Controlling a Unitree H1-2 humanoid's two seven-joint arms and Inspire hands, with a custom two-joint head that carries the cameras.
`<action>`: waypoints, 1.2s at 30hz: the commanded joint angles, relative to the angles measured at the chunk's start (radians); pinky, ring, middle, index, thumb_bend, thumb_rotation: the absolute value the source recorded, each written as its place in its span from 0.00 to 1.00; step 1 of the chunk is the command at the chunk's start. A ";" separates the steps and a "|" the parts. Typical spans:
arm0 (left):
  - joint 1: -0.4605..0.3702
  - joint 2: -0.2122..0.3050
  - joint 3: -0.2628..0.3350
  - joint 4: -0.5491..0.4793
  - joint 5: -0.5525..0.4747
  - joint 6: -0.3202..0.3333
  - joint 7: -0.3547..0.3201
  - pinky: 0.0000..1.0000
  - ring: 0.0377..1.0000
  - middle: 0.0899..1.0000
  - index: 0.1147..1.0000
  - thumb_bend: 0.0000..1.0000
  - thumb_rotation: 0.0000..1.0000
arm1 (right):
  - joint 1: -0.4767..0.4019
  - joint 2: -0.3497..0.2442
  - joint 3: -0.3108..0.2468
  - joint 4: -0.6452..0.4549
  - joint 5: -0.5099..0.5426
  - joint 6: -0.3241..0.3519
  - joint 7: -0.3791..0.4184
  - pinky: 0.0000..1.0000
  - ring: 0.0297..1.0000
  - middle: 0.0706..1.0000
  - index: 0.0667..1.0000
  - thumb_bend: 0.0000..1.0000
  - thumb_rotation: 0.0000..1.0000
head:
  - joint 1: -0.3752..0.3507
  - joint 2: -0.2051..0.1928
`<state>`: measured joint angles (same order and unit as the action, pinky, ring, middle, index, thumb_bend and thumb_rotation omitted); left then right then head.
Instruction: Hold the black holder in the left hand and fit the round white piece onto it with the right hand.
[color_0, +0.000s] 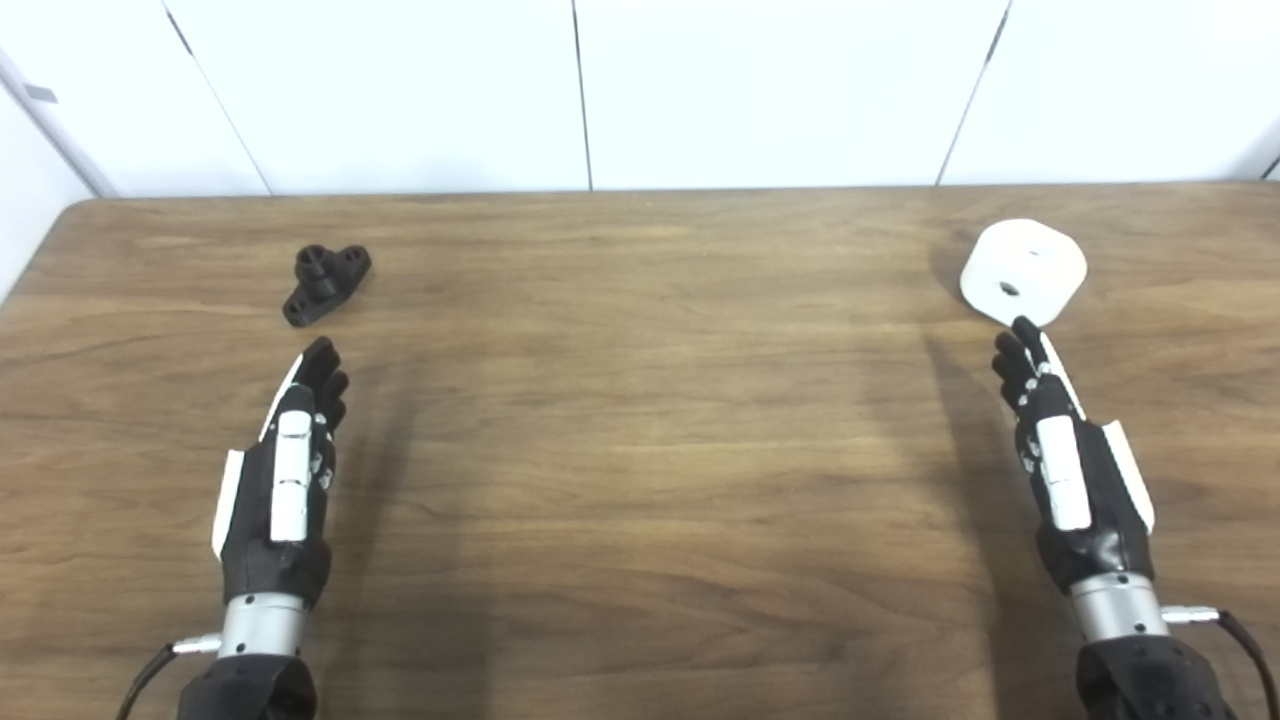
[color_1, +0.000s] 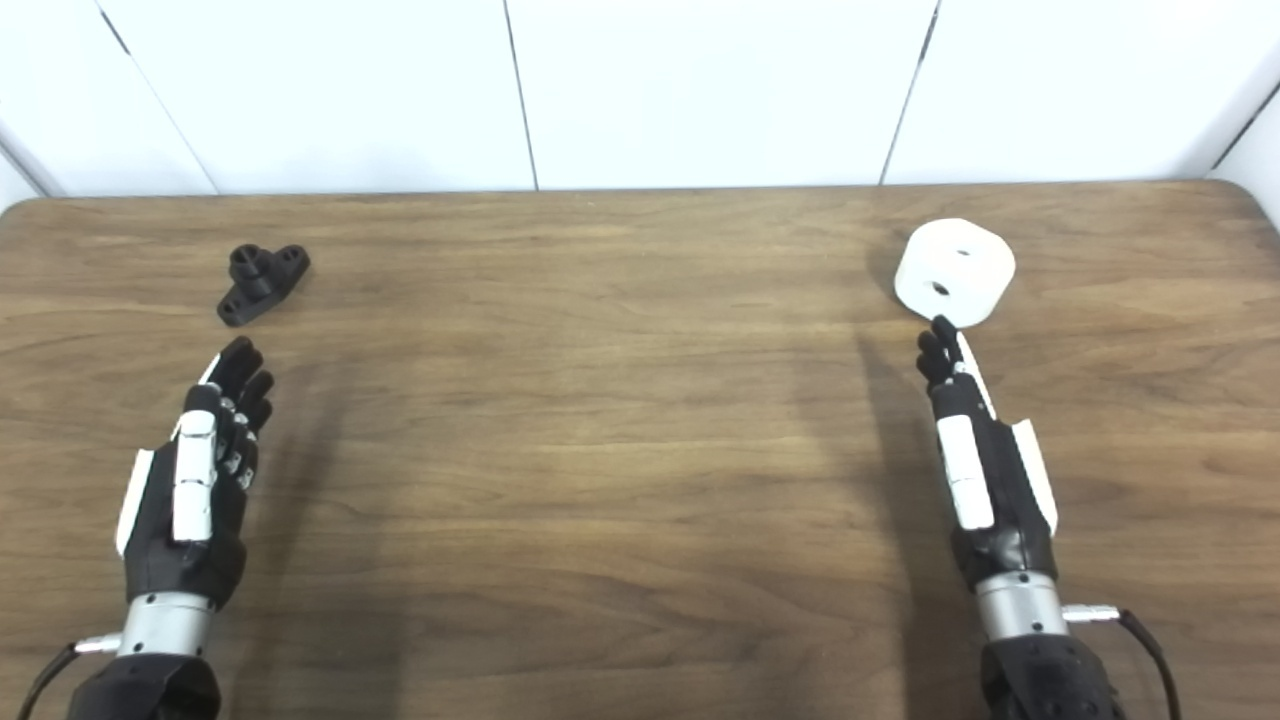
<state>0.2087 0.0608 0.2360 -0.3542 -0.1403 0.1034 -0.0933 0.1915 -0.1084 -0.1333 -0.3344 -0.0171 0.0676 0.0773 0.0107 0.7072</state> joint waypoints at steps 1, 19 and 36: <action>0.030 0.024 0.001 -0.009 -0.003 -0.044 0.001 0.99 0.96 0.95 0.93 0.52 0.89 | 0.066 0.005 0.006 -0.010 -0.001 -0.044 -0.010 1.00 0.96 0.96 0.96 0.59 1.00 | 0.000 0.001; 0.036 0.017 -0.011 -0.011 0.015 -0.045 0.007 0.99 0.96 0.95 0.92 0.49 0.92 | 0.071 0.001 0.003 -0.004 0.006 -0.046 -0.007 1.00 0.96 0.95 0.96 0.61 1.00 | 0.063 -0.028; 0.031 -0.022 -0.093 0.093 0.090 -0.141 0.062 0.98 0.95 0.94 0.92 0.44 0.96 | 0.041 -0.042 -0.029 0.174 0.051 -0.186 0.033 1.00 0.98 0.96 0.98 0.62 1.00 | 0.216 -0.186</action>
<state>0.2068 0.0460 0.1499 -0.2588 -0.0599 0.0107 -0.0396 0.1878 -0.1189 -0.1626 -0.1928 0.0276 -0.0799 0.1038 0.2254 0.5201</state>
